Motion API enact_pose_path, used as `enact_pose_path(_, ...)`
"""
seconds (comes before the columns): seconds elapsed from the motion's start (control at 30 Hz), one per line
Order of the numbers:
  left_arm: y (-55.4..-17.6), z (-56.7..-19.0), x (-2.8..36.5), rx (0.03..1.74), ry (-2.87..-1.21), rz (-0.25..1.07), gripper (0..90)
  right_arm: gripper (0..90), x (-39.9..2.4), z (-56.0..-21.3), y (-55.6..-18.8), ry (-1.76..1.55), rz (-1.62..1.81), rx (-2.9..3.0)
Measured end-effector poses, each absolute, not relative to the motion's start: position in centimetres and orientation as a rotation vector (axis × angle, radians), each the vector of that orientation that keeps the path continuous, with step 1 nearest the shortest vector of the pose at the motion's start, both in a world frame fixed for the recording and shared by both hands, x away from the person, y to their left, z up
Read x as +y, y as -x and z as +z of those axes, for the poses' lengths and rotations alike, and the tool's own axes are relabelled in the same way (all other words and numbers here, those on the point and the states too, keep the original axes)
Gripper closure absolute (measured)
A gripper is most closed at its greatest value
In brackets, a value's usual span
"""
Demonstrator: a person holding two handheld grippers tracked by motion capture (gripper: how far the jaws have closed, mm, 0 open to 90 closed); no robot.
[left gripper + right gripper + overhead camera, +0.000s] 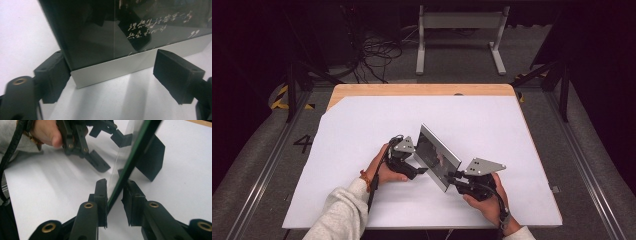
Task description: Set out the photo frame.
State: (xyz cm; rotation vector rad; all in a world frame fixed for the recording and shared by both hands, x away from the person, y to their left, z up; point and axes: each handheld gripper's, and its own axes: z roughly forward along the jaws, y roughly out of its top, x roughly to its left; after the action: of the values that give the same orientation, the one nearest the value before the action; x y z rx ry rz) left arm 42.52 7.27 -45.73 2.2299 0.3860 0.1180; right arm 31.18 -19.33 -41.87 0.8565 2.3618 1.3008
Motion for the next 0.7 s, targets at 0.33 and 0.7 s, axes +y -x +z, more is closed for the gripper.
enact_pose_path(0.33,-41.8,-45.3,7.9,0.373,-2.271,0.117,25.2,81.0,-20.2,-41.9,-30.5,-0.882,1.303,2.338)
enact_pose_path(0.7,-40.2,-44.8,8.8,0.338,-2.334,0.126,33.6,77.2,-20.8,-42.2,-30.7,-0.914,1.274,2.313)
